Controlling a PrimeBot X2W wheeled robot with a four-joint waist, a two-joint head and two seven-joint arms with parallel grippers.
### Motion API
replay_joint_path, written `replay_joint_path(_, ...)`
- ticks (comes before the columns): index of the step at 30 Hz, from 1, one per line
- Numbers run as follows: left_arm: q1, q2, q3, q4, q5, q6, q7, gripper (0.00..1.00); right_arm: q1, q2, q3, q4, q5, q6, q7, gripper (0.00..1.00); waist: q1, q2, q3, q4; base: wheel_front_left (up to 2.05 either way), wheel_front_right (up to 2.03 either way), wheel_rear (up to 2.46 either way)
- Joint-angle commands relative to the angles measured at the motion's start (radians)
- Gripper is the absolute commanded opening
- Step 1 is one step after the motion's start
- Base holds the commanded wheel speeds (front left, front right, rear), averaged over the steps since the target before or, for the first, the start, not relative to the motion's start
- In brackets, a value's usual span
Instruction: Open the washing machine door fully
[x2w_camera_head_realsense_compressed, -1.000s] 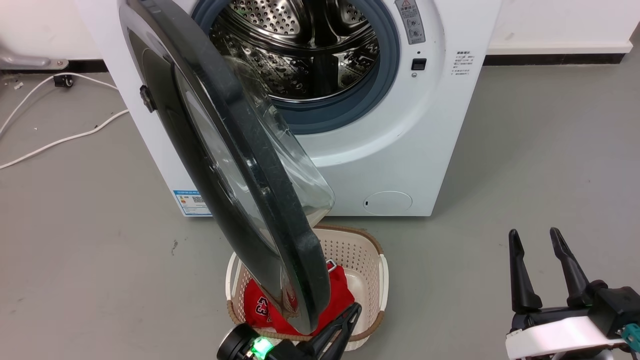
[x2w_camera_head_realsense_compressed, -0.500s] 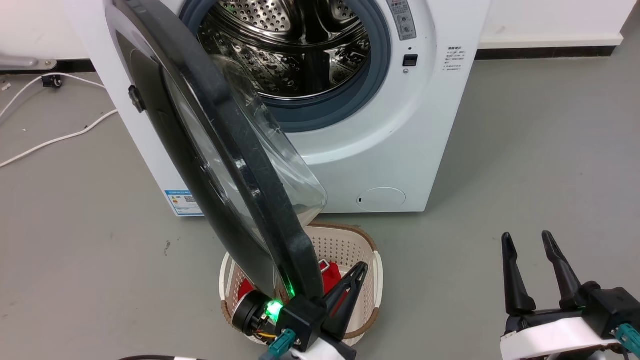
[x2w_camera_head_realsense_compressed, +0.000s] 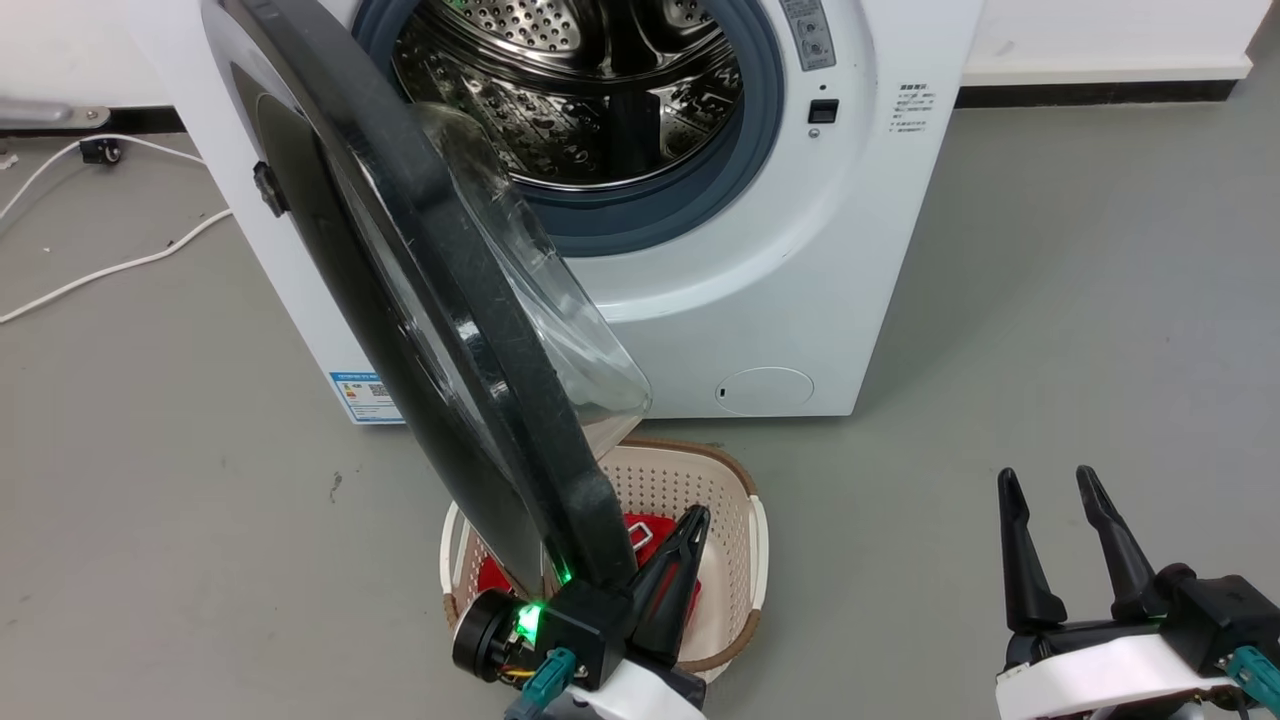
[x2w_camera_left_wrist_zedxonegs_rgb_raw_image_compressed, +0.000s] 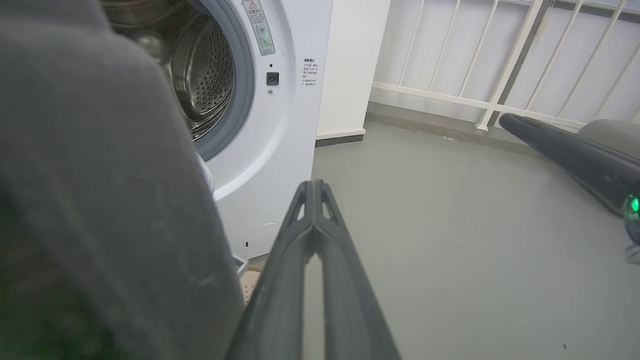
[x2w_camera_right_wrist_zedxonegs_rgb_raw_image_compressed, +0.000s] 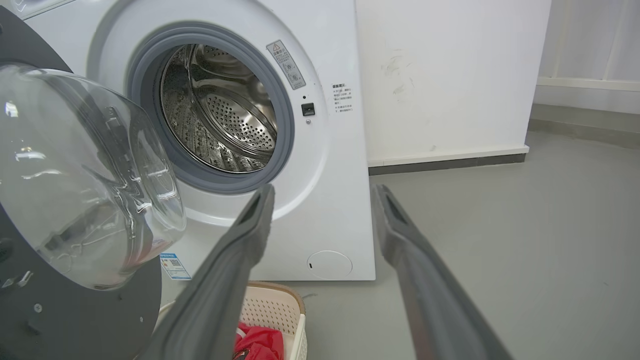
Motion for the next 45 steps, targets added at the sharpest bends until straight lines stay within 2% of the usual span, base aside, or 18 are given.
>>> replay_joint_path(1, -0.003, 0.012, 0.029, -0.015, 0.0, 0.016, -0.007, 0.0, -0.008, 0.001, 0.002, 0.002, 0.003, 0.0, -0.002, 1.0, 0.0, 0.0, 0.0, 0.004, 0.0, 0.0, 0.0)
replay_joint_path(13, 0.137, 0.029, 0.058, -0.139, -0.001, 0.07, -0.006, 0.0, 0.005, 0.002, -0.004, 0.004, 0.01, 0.0, -0.002, 1.0, 0.0, 0.0, 0.0, 0.062, 0.0, 0.0, 0.0)
replay_joint_path(22, 0.234, 0.073, 0.081, -0.237, -0.007, 0.116, 0.02, 0.0, 0.014, 0.001, -0.027, -0.001, 0.011, 0.0, -0.002, 1.0, 0.0, 0.0, -0.009, 0.149, 0.0, 0.0, 0.0)
replay_joint_path(32, 0.269, 0.107, 0.137, -0.302, -0.017, 0.166, 0.025, 0.0, 0.016, 0.001, -0.034, -0.003, 0.017, 0.0, -0.002, 1.0, 0.0, 0.0, -0.003, 0.243, 0.0, 0.0, 0.0)
replay_joint_path(39, 0.268, 0.134, 0.209, -0.295, -0.038, 0.192, 0.012, 0.0, 0.003, 0.001, -0.031, 0.0, 0.013, 0.0, -0.002, 1.0, 0.0, 0.0, 0.005, 0.279, 0.0, 0.0, 0.0)
replay_joint_path(45, 0.24, 0.164, 0.308, -0.277, -0.076, 0.195, 0.0, 0.0, -0.011, 0.001, -0.018, 0.003, 0.006, 0.0, -0.002, 1.0, 0.0, 0.0, 0.019, 0.274, 0.0, 0.0, 0.0)
